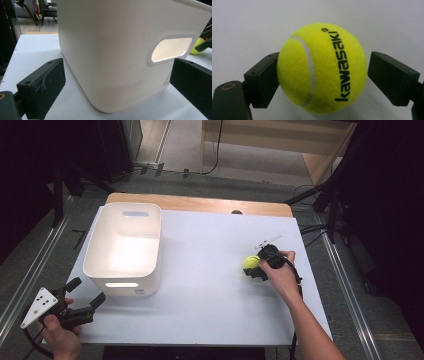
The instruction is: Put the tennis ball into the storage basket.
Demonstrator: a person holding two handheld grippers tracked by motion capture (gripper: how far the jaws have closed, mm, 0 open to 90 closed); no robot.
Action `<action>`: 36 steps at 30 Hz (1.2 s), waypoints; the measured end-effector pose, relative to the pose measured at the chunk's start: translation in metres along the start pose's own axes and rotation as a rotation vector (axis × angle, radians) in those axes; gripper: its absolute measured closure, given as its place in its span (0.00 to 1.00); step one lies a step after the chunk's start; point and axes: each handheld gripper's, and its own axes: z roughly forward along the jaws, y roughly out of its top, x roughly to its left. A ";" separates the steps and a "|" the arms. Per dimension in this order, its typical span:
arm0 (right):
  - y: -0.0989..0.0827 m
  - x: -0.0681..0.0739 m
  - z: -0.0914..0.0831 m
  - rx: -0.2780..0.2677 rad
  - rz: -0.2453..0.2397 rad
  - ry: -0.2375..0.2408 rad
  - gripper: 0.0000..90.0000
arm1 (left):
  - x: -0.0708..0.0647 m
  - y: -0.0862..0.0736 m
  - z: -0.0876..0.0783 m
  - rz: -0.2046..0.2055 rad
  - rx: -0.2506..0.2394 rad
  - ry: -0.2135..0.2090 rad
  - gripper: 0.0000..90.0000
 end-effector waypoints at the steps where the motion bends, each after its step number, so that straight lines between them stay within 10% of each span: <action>1: 0.000 0.000 0.001 0.000 0.003 -0.001 0.13 | 0.000 0.000 0.000 0.000 0.000 0.000 0.00; 36: 0.030 0.025 -0.018 -0.056 -0.063 0.058 0.26 | 0.000 0.000 0.000 -0.001 -0.001 -0.006 0.00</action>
